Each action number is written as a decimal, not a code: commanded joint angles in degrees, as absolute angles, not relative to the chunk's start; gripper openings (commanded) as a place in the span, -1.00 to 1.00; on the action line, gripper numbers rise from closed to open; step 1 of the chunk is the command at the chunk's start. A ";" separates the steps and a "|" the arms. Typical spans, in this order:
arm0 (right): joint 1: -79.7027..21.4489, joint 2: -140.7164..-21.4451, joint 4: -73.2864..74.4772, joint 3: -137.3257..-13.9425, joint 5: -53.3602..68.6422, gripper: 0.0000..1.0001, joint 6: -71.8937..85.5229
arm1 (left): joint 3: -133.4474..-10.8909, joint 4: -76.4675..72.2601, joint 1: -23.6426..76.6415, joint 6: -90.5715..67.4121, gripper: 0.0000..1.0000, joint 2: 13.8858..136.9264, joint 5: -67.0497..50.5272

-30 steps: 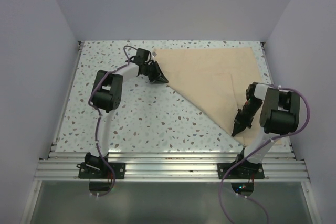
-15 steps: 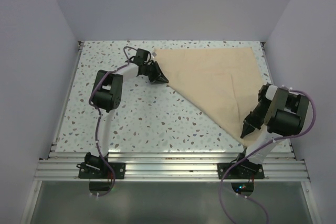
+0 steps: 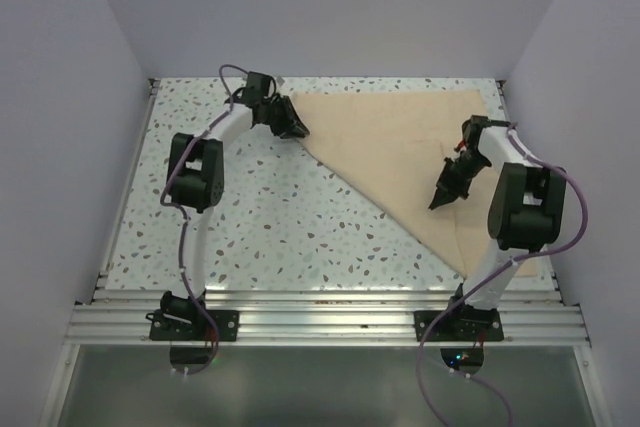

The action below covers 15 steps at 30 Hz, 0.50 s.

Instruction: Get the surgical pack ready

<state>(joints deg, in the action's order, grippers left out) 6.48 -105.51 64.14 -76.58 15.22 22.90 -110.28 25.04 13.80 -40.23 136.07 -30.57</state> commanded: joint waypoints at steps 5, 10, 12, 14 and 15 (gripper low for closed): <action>6.16 -111.09 62.05 -77.43 19.34 -1.00 23.20 | -116.45 22.42 9.32 -37.36 -0.18 136.67 -26.03; 5.80 -113.46 59.77 -76.55 18.81 -1.00 23.38 | -119.00 22.50 7.47 -35.60 0.19 138.16 -18.91; 5.80 -113.90 59.59 -76.64 18.90 -1.00 22.86 | -119.44 20.84 7.38 -34.64 0.37 139.30 -18.37; 5.80 -113.56 59.68 -76.90 18.11 -1.00 22.41 | -120.58 19.78 7.38 -34.37 0.40 141.23 -19.59; 5.80 -113.12 59.76 -77.17 17.93 -1.00 21.89 | -121.02 18.47 7.38 -34.45 0.40 141.94 -20.56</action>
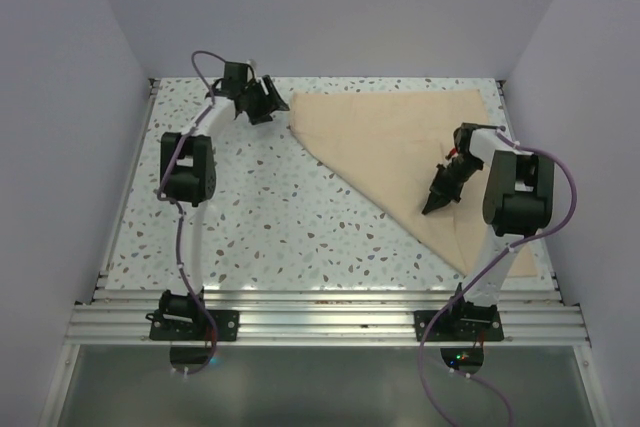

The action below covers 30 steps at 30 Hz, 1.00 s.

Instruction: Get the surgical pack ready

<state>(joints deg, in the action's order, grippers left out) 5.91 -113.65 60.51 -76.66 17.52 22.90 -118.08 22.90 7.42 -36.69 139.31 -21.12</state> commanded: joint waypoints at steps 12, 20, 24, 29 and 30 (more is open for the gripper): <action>5.80 -111.71 59.59 -77.26 18.98 -1.00 21.27 | -123.49 20.20 9.75 -39.98 0.32 147.57 -19.34; 5.80 -112.50 58.45 -77.25 20.13 -1.00 21.27 | -117.52 17.45 11.51 -43.08 0.24 143.98 -17.06; 5.80 -112.68 59.15 -78.05 20.22 -1.00 20.66 | -115.75 8.02 10.99 -36.31 0.36 140.89 -11.19; 5.80 -111.45 59.42 -78.49 21.09 -1.00 21.00 | -121.11 0.89 9.84 -30.94 0.40 144.22 -11.69; 5.80 -111.01 59.15 -78.40 21.18 -1.00 21.18 | -122.59 -1.73 9.76 -30.76 0.40 145.88 -12.82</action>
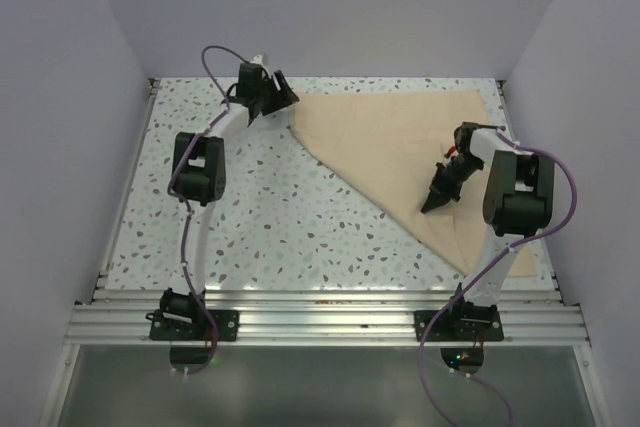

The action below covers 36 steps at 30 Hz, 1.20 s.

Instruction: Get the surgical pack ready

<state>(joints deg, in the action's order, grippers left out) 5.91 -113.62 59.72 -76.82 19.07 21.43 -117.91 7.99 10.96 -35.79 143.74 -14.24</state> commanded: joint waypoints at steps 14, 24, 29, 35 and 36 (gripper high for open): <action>5.80 -107.40 57.39 -75.41 21.45 -1.00 20.65 | -122.17 -7.73 10.28 -28.91 0.30 152.31 -17.57; 5.80 -106.88 56.78 -75.06 21.36 -1.00 20.74 | -124.54 -6.15 12.04 -31.11 0.18 155.74 -18.55; 5.89 -106.52 56.51 -74.97 21.45 -1.00 20.57 | -124.54 -7.03 12.13 -32.60 0.12 156.09 -17.93; 5.89 -106.61 56.43 -75.15 21.27 -1.00 20.30 | -124.98 -8.52 12.13 -35.42 0.00 156.88 -17.23; 5.89 -106.70 56.43 -75.06 21.27 -1.00 20.30 | -125.07 -8.70 12.13 -35.77 -0.03 157.06 -17.14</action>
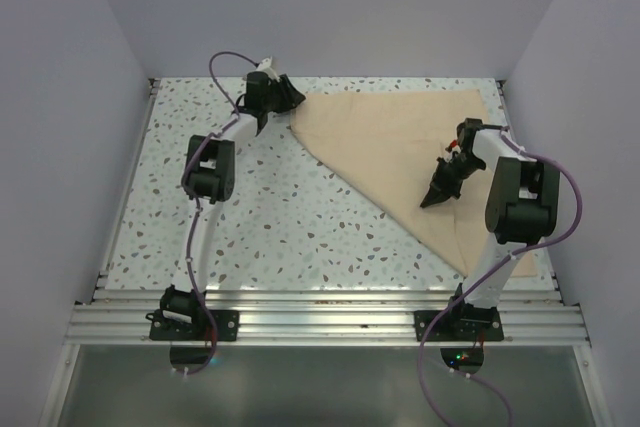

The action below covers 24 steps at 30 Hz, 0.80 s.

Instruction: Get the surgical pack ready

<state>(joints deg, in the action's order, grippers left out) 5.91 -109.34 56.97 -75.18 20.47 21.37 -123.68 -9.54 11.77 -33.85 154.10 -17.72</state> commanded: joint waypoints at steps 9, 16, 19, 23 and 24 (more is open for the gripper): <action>5.89 -106.79 56.07 -74.97 21.71 -1.00 20.48 | -126.74 -8.97 12.13 -38.32 -0.39 158.38 -16.61; 5.89 -107.23 55.64 -74.71 21.97 -1.00 20.92 | -126.47 -8.26 12.13 -37.71 -0.87 156.71 -16.61; 5.89 -107.58 55.37 -74.62 22.15 -1.00 21.00 | -125.69 -8.17 12.13 -37.79 -1.00 154.78 -16.79; 5.98 -107.75 54.93 -74.62 21.80 -1.00 21.36 | -122.88 -9.05 12.13 -38.67 -1.00 149.87 -17.92; 5.89 -107.67 54.93 -74.71 21.62 -1.00 21.44 | -122.18 -9.14 12.13 -39.11 -1.00 148.98 -17.93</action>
<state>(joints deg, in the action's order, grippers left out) 5.91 -109.34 55.79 -74.85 20.56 21.39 -124.03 -9.76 11.77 -38.46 155.11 -16.93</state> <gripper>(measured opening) 0.007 0.014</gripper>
